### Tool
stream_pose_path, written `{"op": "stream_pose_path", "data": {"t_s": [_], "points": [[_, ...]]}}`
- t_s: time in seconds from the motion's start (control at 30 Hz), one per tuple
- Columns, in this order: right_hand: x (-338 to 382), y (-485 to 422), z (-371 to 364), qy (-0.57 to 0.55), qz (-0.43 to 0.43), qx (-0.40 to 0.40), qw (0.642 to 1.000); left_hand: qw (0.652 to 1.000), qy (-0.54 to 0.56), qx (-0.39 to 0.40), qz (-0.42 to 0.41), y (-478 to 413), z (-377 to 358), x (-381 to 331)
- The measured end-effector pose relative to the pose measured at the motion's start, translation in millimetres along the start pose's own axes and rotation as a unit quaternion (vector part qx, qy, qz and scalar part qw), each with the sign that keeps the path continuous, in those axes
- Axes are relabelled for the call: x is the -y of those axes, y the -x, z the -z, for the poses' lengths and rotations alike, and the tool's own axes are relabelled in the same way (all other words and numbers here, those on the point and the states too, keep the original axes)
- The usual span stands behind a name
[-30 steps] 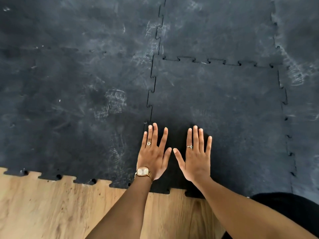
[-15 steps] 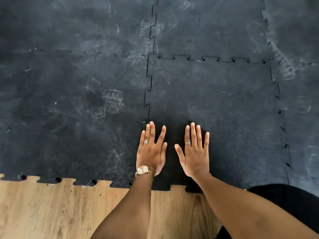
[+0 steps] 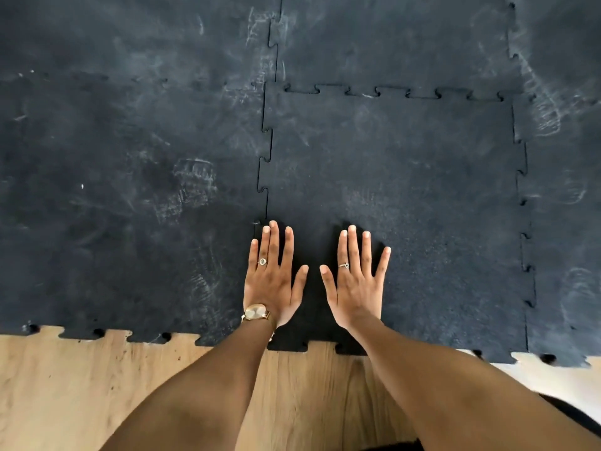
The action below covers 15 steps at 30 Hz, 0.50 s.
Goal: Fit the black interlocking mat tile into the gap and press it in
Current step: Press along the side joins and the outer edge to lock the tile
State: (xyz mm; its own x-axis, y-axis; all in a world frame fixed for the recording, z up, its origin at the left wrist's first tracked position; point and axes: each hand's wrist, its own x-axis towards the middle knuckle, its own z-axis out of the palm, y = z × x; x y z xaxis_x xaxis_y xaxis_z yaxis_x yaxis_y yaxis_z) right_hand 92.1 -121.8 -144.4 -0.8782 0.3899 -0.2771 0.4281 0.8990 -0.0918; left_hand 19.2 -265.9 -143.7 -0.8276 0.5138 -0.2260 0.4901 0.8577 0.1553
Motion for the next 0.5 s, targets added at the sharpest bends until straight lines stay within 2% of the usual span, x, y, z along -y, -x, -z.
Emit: {"op": "stream_pose_path", "data": {"t_s": [0.23,0.5], "points": [[0,1,5,-0.002,0.0,0.034,0.999,0.999,-0.021,0.025,-0.011,-1,-1,2],[1,3,13,0.007,0.011,0.063,0.998,0.999,-0.033,0.008,-0.01,0,-3,1]]}}
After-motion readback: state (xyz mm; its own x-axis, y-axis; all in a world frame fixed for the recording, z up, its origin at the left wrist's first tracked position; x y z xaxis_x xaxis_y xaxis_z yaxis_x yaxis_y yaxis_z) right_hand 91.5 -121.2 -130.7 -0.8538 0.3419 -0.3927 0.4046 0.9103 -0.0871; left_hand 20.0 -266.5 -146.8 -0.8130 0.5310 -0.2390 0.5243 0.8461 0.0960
